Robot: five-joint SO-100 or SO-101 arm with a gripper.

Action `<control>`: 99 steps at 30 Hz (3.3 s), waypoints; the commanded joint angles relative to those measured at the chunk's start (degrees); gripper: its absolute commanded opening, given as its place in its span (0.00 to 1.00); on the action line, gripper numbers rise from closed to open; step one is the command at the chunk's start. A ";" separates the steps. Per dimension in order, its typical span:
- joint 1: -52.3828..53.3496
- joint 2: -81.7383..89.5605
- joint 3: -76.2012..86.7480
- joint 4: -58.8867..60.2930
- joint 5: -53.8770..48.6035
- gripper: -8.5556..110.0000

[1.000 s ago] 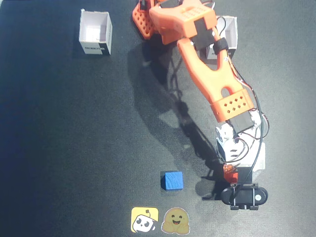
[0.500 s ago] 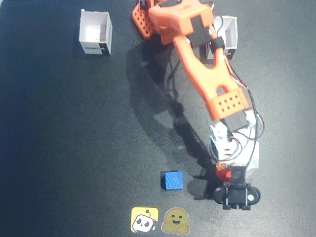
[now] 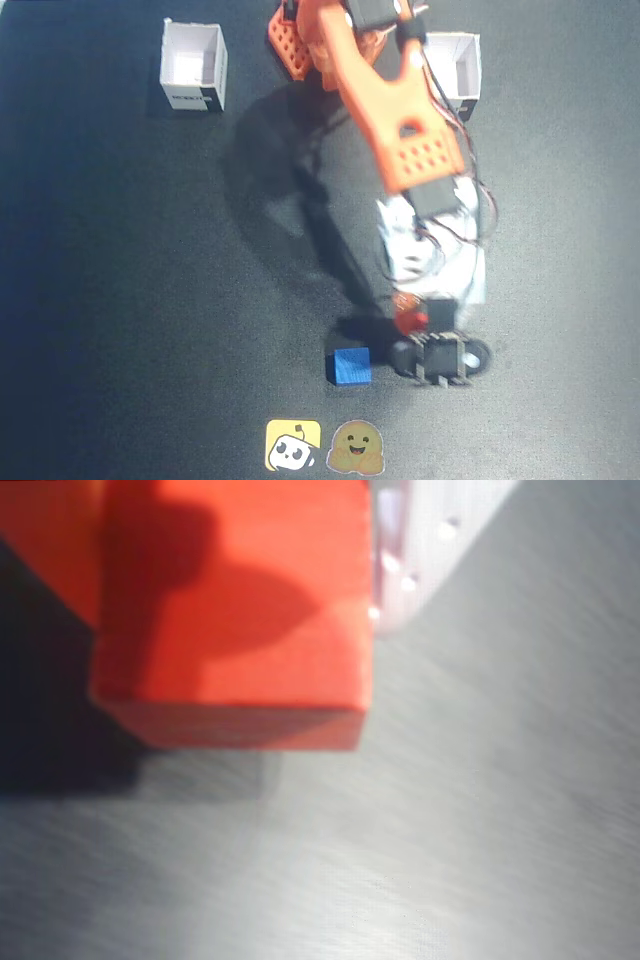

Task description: Put the red cube in the right box and the blue cube in the left box.

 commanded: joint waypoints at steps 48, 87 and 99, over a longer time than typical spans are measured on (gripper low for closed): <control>71.54 58.80 34.89 26.37 -27.16 0.17; 90.09 65.57 40.43 36.83 -11.60 0.18; 90.62 66.18 40.52 36.30 -12.92 0.22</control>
